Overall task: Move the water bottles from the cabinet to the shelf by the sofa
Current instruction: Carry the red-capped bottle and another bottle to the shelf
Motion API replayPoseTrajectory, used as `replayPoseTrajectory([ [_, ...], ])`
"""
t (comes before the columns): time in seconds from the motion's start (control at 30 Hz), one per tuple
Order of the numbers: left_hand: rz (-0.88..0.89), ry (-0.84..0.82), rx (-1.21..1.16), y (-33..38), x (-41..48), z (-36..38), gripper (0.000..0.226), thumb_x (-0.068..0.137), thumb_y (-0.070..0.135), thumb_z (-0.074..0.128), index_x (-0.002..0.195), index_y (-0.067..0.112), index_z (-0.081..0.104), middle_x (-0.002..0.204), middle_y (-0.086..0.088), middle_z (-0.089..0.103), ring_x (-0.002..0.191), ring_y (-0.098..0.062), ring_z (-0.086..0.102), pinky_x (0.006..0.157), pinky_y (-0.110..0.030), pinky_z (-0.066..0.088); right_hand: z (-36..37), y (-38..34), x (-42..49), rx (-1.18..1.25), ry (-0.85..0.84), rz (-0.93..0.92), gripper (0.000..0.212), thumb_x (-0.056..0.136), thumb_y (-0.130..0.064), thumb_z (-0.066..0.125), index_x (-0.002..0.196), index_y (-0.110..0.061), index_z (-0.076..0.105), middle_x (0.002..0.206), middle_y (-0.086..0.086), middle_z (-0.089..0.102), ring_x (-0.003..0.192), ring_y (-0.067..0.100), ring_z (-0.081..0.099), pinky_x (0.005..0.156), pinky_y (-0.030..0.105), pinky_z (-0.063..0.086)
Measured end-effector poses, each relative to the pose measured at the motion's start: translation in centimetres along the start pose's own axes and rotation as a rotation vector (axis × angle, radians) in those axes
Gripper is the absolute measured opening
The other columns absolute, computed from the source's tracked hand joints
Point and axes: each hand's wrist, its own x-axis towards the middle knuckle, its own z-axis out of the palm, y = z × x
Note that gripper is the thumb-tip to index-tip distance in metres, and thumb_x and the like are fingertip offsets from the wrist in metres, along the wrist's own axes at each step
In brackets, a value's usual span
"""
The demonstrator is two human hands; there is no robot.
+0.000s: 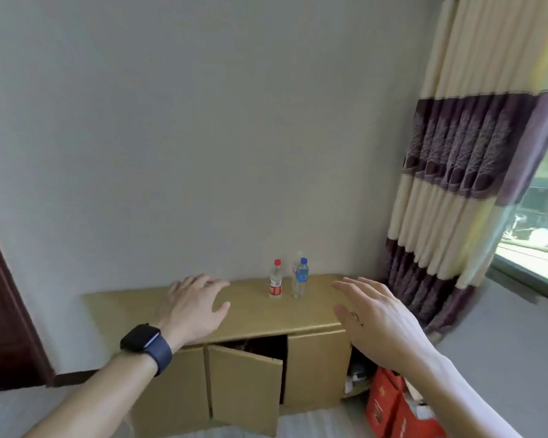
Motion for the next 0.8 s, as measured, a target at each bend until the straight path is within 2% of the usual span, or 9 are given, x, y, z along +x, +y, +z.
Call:
replayPoseTrajectory([
  [0.3,0.028,-0.076,-0.025,-2.4,17.0,9.1,0.049,0.095,0.054,0.042,0.141,0.038,0.045,0.144,0.010,0.047,0.133,-0.016,0.042,0.108,-0.042,0.032,9.2,5.1,15.4,0.013,-0.029,0.006,0.045,0.099,-0.052,0.038,0.143,-0.043,0.040,0.147,-0.025,0.040,0.141,0.005,0.027,0.111,0.029,0.034],
  [0.43,0.055,-0.079,-0.044,-4.1,24.4,12.5,0.048,0.095,0.053,0.043,0.140,0.037,0.046,0.142,0.010,0.047,0.132,-0.016,0.044,0.106,-0.039,0.035,12.7,7.3,21.9,0.040,-0.045,0.055,0.043,0.099,-0.050,0.039,0.141,-0.043,0.041,0.148,-0.022,0.041,0.140,0.007,0.029,0.110,0.031,0.036],
  [0.6,0.052,-0.102,-0.106,-6.0,34.3,17.0,0.047,0.096,0.052,0.043,0.140,0.037,0.046,0.143,0.012,0.047,0.130,-0.015,0.045,0.104,-0.036,0.037,17.3,10.5,29.8,0.072,-0.041,0.126,0.043,0.097,-0.045,0.045,0.140,-0.038,0.048,0.141,-0.021,0.049,0.136,0.006,0.036,0.109,0.025,0.033],
  [0.8,0.024,-0.204,-0.141,-6.5,42.4,24.0,0.046,0.096,0.050,0.043,0.139,0.037,0.046,0.142,0.010,0.048,0.127,-0.018,0.048,0.103,-0.037,0.038,24.7,14.9,36.1,0.151,-0.140,0.204,0.040,0.097,-0.047,0.046,0.136,-0.041,0.049,0.135,-0.023,0.052,0.132,0.007,0.041,0.100,0.025,0.039],
])
